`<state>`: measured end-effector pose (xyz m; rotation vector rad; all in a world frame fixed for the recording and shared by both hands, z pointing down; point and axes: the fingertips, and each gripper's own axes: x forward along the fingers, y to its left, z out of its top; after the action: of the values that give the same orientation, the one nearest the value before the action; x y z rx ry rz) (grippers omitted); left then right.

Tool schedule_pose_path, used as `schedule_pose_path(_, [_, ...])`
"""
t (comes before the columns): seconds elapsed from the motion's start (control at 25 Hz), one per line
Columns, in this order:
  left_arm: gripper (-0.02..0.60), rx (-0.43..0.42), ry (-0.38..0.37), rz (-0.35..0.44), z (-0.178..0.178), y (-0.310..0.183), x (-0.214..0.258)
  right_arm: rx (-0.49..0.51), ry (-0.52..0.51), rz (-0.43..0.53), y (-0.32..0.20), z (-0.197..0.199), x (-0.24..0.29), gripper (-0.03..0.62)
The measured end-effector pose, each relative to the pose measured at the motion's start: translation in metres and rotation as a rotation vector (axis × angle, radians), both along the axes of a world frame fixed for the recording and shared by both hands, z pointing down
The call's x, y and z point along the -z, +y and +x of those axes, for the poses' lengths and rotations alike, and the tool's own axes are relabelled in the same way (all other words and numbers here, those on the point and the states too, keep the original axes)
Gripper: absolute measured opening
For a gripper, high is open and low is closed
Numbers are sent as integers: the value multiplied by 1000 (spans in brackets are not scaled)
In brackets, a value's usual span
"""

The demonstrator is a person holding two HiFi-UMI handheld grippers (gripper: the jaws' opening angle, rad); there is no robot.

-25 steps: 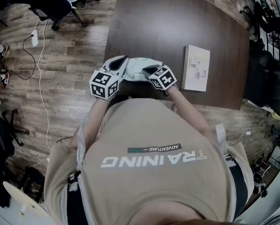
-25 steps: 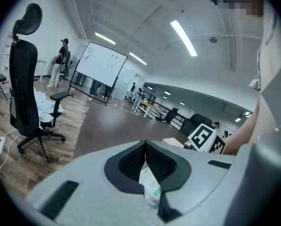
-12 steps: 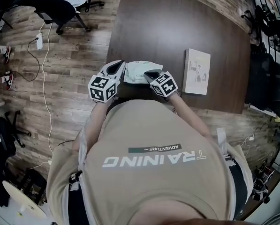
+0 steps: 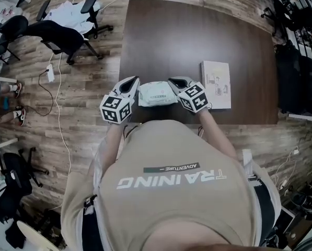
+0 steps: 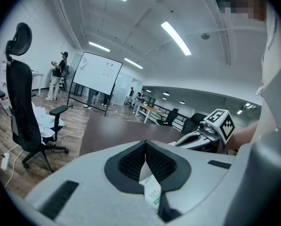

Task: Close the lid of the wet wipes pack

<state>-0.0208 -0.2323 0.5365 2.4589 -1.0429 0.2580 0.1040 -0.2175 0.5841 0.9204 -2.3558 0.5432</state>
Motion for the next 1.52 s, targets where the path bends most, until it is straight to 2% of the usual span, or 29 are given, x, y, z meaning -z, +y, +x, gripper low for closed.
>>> schedule_pose_path(0.2, [11,-14,31,49,8,-17,31,-98,-53,119,-24,21,45,17])
schedule_pose_path(0.4, [11,-39,42,138,17,-37,70,-186,-114,216,-44,40,80,15])
schedule_pose_path(0.8, [11,-38,20,302,14,-70,137,-223,-171,444,-71,62,160,15])
schedule_pose_path(1.12, [11,13,35,389,11,-90,186,-228,-161,506,-82,69,195,15])
schedule_pose_path(1.28, [11,8,32,436,11,-95,205,-262,-174,548,-87,65,213,14])
schedule_pose_path(1.52, [11,7,21,497,11,-95,227,-245,-200,636,-83,56,254,14])
